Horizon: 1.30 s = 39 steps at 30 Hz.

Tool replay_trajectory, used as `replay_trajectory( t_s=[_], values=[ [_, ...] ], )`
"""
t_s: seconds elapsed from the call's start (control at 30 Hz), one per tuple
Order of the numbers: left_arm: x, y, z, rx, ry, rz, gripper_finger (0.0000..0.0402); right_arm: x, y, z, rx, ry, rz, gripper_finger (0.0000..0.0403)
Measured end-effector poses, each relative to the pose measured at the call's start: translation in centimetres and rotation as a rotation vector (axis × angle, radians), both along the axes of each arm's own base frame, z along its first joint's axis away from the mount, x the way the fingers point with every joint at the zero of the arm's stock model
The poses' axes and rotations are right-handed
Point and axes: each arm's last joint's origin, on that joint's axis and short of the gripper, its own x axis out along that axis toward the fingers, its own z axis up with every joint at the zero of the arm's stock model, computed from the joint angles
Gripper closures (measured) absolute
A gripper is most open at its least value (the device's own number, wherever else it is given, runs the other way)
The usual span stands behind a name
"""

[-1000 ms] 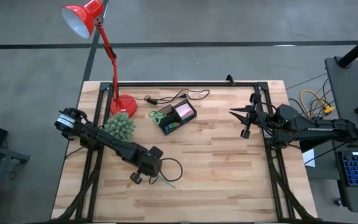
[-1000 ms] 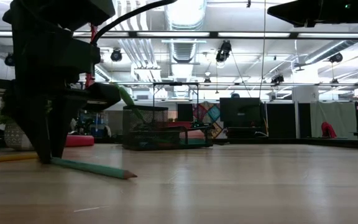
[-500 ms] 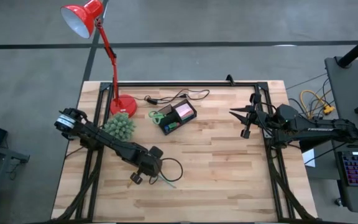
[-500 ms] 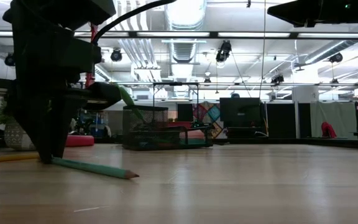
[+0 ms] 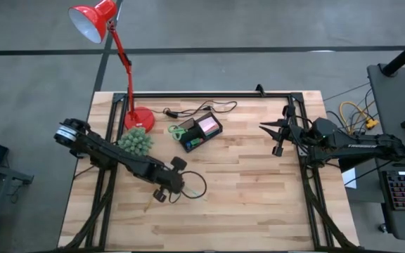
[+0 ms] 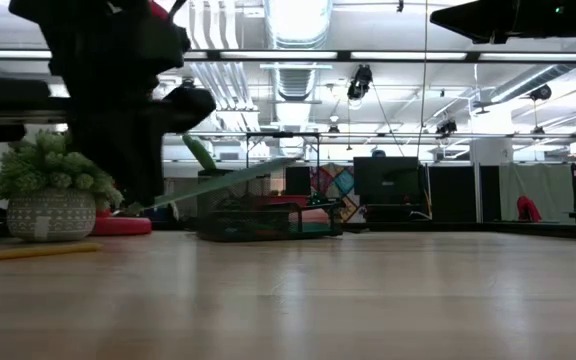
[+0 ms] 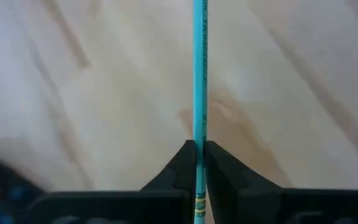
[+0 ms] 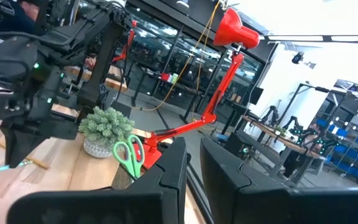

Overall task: Pick and place office supplies into organizer
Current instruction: Put the blue pencil into the black desk organizer

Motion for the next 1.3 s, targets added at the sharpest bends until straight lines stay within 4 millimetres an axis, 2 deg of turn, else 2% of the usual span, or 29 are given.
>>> replay_trajectory(
  t_s=[0.5, 0.93, 1.13, 1.3],
  values=[
    [2.3, 3.2, 2.7, 0.195, -0.327, 0.091, 0.04, 0.0, 0.0, 0.0, 0.0, 0.003, 0.0, 0.0365],
    [4.4, 10.0, 4.8, 0.28, -0.567, 0.383, 0.0399, 0.0, 0.0, -0.1, 0.001, 0.006, 0.0, 0.0365],
    [4.6, 12.9, 5.6, 0.298, -0.666, 0.523, 0.0399, 0.0, 0.0, -0.1, 0.001, 0.006, 0.0, 0.0365],
    [4.3, 14.6, 5.3, 0.254, -0.755, 0.624, 0.04, 0.0, 0.0, -0.1, 0.001, 0.006, 0.0, 0.0365]
  ],
)
